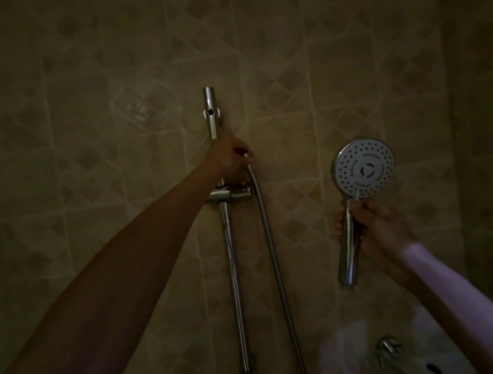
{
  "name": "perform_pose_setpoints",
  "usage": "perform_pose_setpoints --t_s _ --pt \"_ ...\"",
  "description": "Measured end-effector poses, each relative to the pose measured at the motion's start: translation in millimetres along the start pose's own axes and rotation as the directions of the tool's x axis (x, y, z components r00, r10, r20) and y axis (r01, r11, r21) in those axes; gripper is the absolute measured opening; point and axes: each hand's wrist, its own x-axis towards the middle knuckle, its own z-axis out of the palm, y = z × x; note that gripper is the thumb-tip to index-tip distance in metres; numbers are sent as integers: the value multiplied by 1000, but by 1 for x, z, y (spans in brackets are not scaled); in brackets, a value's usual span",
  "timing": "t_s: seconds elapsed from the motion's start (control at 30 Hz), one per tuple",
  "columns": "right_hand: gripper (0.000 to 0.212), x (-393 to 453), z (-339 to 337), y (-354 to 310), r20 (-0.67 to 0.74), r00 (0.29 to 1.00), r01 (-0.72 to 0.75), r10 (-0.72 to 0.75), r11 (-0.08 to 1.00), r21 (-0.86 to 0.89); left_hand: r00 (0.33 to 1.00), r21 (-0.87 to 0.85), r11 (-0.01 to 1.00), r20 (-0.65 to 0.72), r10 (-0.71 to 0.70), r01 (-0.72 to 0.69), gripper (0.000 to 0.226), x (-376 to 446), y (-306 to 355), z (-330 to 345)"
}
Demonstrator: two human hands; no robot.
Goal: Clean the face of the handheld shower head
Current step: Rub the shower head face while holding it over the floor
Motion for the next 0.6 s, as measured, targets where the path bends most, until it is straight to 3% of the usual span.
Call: perform_pose_setpoints --t_s 0.17,0.37,0.6 --pt "17 1 -1 2 -1 1000 -13 13 1000 10 988 96 990 120 95 -107 19 2 -6 5" --pt "16 -3 -11 2 -10 1000 -19 19 1000 7 966 -76 984 192 171 -159 19 0 -15 -4" --pt "16 -7 -7 -3 -21 1000 -21 22 999 45 933 91 964 286 217 -251 20 -10 -14 -12"
